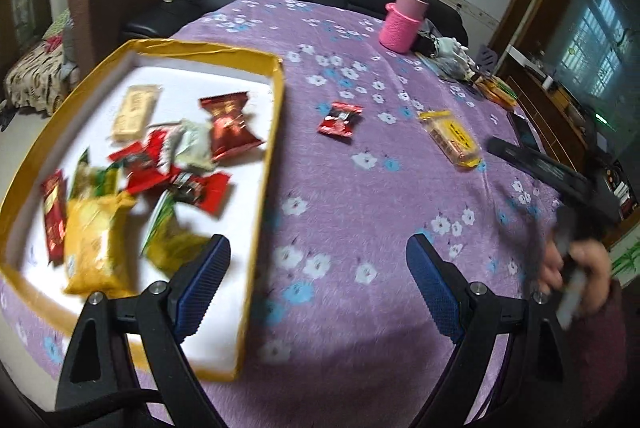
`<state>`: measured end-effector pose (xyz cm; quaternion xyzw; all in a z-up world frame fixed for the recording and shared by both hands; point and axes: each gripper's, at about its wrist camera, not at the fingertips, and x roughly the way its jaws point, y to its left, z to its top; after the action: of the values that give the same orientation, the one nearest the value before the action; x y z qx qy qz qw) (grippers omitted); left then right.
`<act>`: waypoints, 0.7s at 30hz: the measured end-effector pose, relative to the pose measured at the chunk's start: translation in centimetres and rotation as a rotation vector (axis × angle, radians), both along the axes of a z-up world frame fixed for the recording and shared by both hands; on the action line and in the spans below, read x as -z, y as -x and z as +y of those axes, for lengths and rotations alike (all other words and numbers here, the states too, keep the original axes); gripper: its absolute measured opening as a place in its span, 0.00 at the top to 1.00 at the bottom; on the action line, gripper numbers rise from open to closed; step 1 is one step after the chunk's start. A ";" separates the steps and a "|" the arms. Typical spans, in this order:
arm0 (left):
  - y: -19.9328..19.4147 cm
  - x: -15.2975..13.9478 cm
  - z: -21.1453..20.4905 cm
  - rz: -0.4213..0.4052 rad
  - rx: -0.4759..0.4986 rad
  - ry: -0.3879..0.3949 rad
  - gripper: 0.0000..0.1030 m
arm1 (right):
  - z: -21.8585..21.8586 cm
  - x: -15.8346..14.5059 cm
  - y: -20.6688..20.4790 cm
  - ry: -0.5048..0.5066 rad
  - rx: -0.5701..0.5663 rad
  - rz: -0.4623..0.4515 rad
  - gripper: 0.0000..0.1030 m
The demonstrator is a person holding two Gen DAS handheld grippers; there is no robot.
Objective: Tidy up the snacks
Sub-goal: 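Move both grippers back toward the last red candy and yellow cracker pack, then grasp the red candy with the left gripper while the right grasps the yellow cracker pack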
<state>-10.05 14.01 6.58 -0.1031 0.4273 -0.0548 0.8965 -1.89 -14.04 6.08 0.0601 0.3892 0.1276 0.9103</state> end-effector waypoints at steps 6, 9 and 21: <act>-4.6 -0.8 -1.1 0.004 0.060 -0.011 0.13 | 1.4 2.7 -6.3 0.105 0.021 0.072 0.28; -7.5 -0.8 -2.1 -0.006 0.117 -0.039 0.13 | 1.5 3.4 -7.2 0.107 0.018 0.082 0.28; -17.8 3.4 -5.2 0.131 0.208 -0.191 0.36 | 1.1 4.3 -7.6 0.104 -0.027 0.095 0.25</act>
<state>7.78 8.83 3.19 0.0242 0.4966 -0.0996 0.8619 5.70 -12.98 1.74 0.0135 0.4388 0.1168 0.8909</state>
